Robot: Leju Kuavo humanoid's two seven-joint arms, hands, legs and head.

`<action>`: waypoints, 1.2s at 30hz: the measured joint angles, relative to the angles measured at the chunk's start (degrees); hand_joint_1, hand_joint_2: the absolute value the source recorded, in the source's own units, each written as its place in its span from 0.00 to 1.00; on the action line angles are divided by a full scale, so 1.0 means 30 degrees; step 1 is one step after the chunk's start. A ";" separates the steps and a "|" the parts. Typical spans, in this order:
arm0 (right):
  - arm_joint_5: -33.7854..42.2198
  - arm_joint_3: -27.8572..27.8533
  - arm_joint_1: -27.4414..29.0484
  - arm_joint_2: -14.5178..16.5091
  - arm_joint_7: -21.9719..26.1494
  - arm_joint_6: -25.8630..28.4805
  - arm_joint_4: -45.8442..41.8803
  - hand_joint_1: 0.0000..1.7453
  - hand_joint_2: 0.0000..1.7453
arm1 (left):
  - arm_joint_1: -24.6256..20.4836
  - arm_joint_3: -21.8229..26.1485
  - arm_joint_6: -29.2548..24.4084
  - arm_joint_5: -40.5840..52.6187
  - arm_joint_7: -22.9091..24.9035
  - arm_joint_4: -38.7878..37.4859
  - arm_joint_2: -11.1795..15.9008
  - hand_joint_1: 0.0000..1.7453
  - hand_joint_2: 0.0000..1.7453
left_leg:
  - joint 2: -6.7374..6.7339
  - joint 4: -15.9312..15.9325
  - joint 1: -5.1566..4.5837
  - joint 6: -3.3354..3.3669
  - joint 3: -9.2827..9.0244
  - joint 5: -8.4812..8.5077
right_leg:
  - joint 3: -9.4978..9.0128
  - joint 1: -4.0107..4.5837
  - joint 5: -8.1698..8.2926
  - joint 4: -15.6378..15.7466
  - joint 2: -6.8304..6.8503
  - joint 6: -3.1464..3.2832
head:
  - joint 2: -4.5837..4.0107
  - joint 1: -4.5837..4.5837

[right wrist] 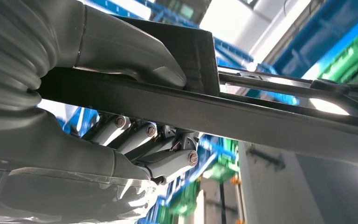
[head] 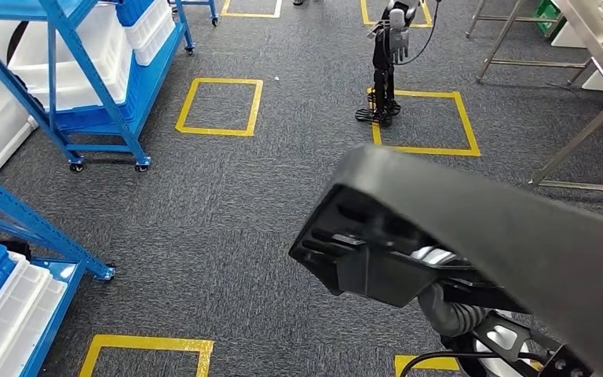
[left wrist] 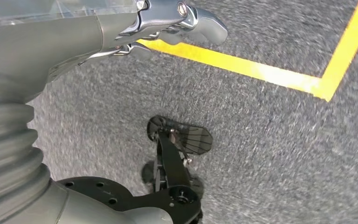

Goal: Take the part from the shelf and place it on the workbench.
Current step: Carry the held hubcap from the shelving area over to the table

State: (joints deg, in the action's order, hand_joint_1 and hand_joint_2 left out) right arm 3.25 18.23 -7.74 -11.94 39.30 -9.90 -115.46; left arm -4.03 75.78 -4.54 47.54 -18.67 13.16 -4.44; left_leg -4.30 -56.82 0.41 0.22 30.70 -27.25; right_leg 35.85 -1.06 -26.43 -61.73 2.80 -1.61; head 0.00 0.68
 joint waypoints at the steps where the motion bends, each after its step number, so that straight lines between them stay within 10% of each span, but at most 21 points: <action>1: 0.0112 -0.0071 -0.0017 -0.0053 0.0000 0.0060 -0.0004 1.00 1.00 | 0.0003 0.0000 -0.0027 0.0005 0.0000 0.0000 0.0020 0.00 1.00 | -0.0170 -0.0021 -0.0039 -0.0109 -0.0042 -0.0058 | -0.0436 0.0081 0.0185 0.0826 0.0308 0.0131 | 0.0000 -0.0022; 5: 0.0124 -0.0233 -0.0022 -0.0177 0.0000 0.0290 -0.0018 1.00 1.00 | -0.0062 0.0005 -0.0193 -0.0033 0.0055 0.0000 0.0108 0.00 1.00 | -0.0687 -0.0105 -0.0024 -0.0565 -0.0215 -0.0325 | -0.0601 0.0246 0.0227 0.1278 -0.0162 0.0663 | -0.0002 -0.0076; 11: -0.0195 -0.0051 0.0020 -0.0202 0.0000 0.0428 0.0031 1.00 1.00 | 0.0060 0.0024 -0.0461 -0.0226 0.0240 -0.0006 0.0151 0.00 1.00 | 0.1262 -0.5833 0.0098 -0.0734 0.2447 -0.2882 | -0.0687 0.0261 0.0324 0.1400 -0.1508 0.1083 | 0.0000 -0.0244; 16: -0.0205 0.0193 -0.0056 -0.0188 0.0000 0.0725 0.0250 1.00 1.00 | 0.0109 0.0029 -0.0452 -0.0235 0.0231 -0.0005 0.0149 0.00 1.00 | 0.2513 -0.1063 0.0091 -0.0376 0.0688 0.0031 | -0.0742 0.0312 0.0290 0.1289 -0.2760 0.0943 | -0.0002 -0.0240; 19: -0.0105 0.0390 -0.0136 -0.0173 0.0000 0.0787 0.0339 1.00 1.00 | 0.0068 0.0031 -0.0268 -0.0231 0.0219 -0.0007 0.0139 0.00 1.00 | 0.2590 -0.0245 0.0052 -0.0218 0.0382 0.0135 | -0.0543 0.0234 0.0384 0.1303 -0.3362 0.0581 | -0.0002 -0.0237; 22: -0.0132 0.0566 -0.0192 -0.0171 0.0000 0.0734 0.0362 1.00 1.00 | -0.0007 0.0040 -0.0022 -0.0266 0.0215 -0.0007 0.0097 0.00 1.00 | 0.1930 0.0068 0.0126 0.0120 0.0256 0.0320 | -0.0072 0.0274 -0.0219 0.0411 -0.2521 0.0334 | -0.0003 -0.0171; 25: -0.0488 0.0830 -0.0165 -0.0137 0.0000 0.0854 0.0366 1.00 1.00 | 0.0093 0.0089 -0.0009 -0.0273 0.0215 -0.0007 0.0088 0.00 1.00 | 0.1208 0.0111 0.0052 0.0233 0.0242 0.0312 | 0.1662 0.0225 -0.1939 -0.3181 -0.1253 0.0182 | 0.0000 -0.0109; 27: -0.0703 0.0996 -0.0066 -0.0122 0.0000 0.0958 0.0366 1.00 1.00 | 0.0146 0.0129 -0.0071 -0.0295 0.0259 -0.0007 0.0080 0.00 1.00 | 0.0705 0.0087 0.0030 0.0226 0.0227 0.0243 | 0.2122 0.0154 -0.1970 -0.4129 -0.1060 0.0111 | -0.0002 -0.0109; 32: -0.0861 0.1248 -0.0103 -0.0073 0.0000 0.1191 0.0312 1.00 1.00 | 0.0151 0.0255 -0.0326 -0.0413 0.0514 -0.0007 -0.0016 0.00 1.00 | -0.0246 -0.0009 -0.0107 -0.0124 0.0009 -0.0049 | -0.0578 0.0322 0.0147 0.1068 0.0314 0.0395 | -0.0002 -0.0129; 36: -0.0914 0.1377 -0.0083 -0.0004 0.0000 0.1273 0.0186 1.00 1.00 | 0.0075 0.0352 -0.0351 -0.0424 0.0559 -0.0007 -0.0025 0.00 1.00 | -0.0480 -0.0266 -0.0074 -0.0543 -0.0079 -0.0428 | -0.0646 0.0343 0.0186 0.1364 -0.0370 0.0821 | 0.0000 -0.0166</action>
State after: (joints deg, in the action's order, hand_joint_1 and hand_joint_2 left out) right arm 0.51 22.36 -7.99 -11.95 39.30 -6.08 -114.90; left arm -3.80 76.83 -5.60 46.27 -16.99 13.14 -4.51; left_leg -5.74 -57.62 0.19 -1.40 30.46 -28.53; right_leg 33.91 -0.03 -25.87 -57.63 1.68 0.86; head 0.00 0.18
